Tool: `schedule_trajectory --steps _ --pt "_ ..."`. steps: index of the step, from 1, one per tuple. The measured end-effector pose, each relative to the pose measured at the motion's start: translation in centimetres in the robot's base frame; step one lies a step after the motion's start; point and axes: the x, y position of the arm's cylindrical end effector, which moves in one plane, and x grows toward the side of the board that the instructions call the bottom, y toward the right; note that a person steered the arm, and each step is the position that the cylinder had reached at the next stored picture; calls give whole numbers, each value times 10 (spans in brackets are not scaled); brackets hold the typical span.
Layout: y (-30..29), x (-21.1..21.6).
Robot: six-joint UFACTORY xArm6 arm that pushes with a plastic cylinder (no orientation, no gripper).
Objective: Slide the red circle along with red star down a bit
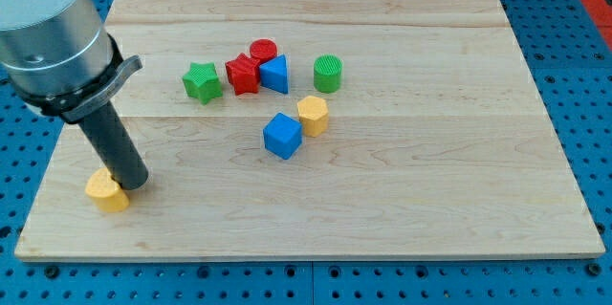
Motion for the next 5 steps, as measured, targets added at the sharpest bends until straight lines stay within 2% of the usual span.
schedule_trajectory --steps 1,2,3,4,5 --pt "0 -9" --pt "7 -76" --pt "-23 -110" --pt "-29 -161" --pt "12 -214"
